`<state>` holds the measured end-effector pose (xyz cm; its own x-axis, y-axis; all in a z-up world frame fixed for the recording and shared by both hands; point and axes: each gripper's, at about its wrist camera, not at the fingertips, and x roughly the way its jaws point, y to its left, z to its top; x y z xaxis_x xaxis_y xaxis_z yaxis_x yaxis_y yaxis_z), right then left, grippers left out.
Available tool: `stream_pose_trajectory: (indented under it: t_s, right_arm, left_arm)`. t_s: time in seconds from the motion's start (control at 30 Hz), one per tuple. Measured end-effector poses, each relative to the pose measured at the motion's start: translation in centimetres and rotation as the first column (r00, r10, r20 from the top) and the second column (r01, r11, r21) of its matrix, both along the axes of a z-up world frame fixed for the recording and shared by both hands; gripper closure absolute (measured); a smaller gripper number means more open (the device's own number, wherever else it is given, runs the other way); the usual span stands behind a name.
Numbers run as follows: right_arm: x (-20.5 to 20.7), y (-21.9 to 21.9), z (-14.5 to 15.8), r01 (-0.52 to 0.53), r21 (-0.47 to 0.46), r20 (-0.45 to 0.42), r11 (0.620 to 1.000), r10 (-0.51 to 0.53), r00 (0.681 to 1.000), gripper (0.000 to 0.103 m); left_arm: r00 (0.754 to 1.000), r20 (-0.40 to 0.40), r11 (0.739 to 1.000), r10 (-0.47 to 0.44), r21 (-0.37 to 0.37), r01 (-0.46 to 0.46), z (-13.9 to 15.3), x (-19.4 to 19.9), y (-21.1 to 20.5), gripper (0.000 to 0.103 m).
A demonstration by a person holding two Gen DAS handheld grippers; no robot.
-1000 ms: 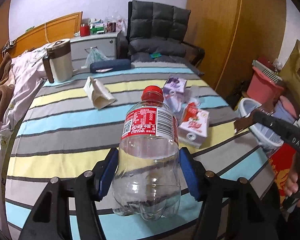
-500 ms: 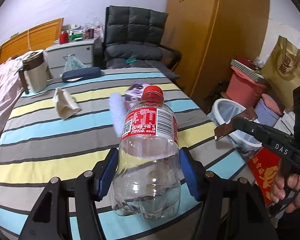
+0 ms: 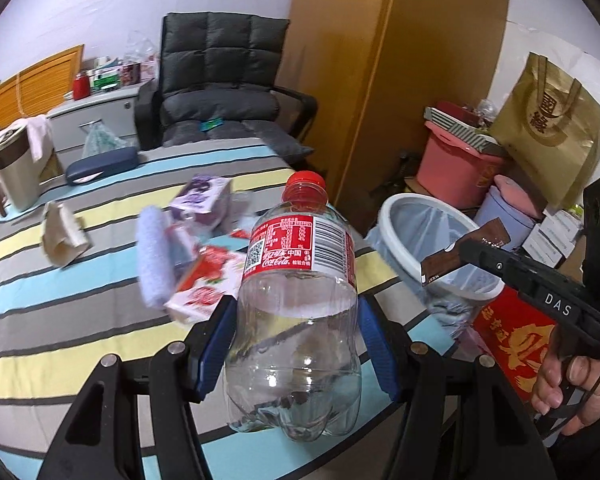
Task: Collect trash
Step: 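Carry the bottle and wrapper over the trash bin and open both tools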
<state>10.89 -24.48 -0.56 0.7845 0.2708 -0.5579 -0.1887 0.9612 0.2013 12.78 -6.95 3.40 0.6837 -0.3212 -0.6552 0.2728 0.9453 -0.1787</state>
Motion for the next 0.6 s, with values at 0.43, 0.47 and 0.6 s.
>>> stream_pose_trajectory:
  t_s: [0.43, 0.47, 0.6]
  right_arm:
    - [-0.7, -5.2, -0.5, 0.147, 0.015, -0.017, 0.989, -0.147, 0.989, 0.091]
    - [-0.7, -5.4, -0.6, 0.154, 0.015, -0.019, 0.988, -0.153, 0.988, 0.091]
    - [-0.6, -6.5, -1.0, 0.183, 0.017, -0.032, 0.983, -0.183, 0.983, 0.091]
  left_arm:
    - [0.987, -0.004, 0.987, -0.159, -0.008, 0.159, -0.3, 2.9, -7.6, 0.039]
    - [0.985, -0.005, 0.985, -0.173, -0.009, 0.173, -0.4, 3.1, -8.2, 0.039]
    - [0.975, -0.014, 0.975, -0.22, -0.007, 0.22, -0.7, 4.1, -10.5, 0.039]
